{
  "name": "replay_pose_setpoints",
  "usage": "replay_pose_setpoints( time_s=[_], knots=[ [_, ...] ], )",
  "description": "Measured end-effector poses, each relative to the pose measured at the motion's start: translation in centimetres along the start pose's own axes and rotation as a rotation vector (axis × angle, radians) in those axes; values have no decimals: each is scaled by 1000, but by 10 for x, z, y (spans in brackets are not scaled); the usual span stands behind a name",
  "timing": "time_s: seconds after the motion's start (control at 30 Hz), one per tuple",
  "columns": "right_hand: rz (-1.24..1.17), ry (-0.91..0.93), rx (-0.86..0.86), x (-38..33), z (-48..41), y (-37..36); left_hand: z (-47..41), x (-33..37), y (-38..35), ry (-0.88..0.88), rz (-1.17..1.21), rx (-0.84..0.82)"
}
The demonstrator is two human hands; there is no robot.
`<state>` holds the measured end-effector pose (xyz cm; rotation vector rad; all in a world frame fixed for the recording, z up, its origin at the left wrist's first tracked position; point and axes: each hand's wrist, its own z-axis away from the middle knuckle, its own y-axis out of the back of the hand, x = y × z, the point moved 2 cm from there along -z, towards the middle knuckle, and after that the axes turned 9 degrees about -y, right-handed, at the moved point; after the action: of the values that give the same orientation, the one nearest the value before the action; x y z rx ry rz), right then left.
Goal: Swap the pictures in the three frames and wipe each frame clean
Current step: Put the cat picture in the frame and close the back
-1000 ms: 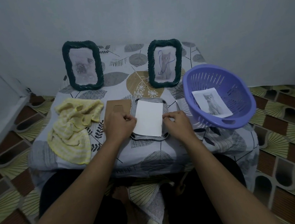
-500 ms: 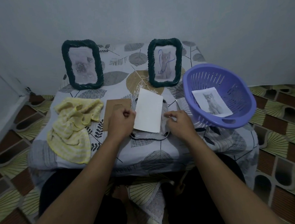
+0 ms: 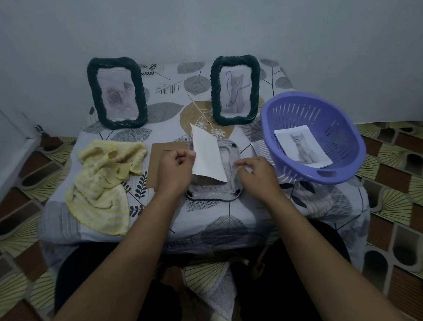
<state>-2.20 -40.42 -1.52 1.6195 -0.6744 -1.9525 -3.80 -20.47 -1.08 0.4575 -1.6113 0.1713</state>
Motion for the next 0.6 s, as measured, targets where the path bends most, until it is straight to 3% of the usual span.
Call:
replay_pose_setpoints(
  time_s=[0.1, 0.37, 0.47, 0.6],
  knots=[
    [-108, 27, -28, -6, 0, 0, 3, 7, -4, -39, 55, -40],
    [-427, -110, -150, -13, -2, 0, 4, 13, -5, 27, 297, -88],
    [-524, -128, -107, -9, -4, 2, 4, 12, 0, -3, 188, -45],
    [-475, -145, -53, -1, -8, 2, -1, 0, 8, -82, -108, 36]
  ],
)
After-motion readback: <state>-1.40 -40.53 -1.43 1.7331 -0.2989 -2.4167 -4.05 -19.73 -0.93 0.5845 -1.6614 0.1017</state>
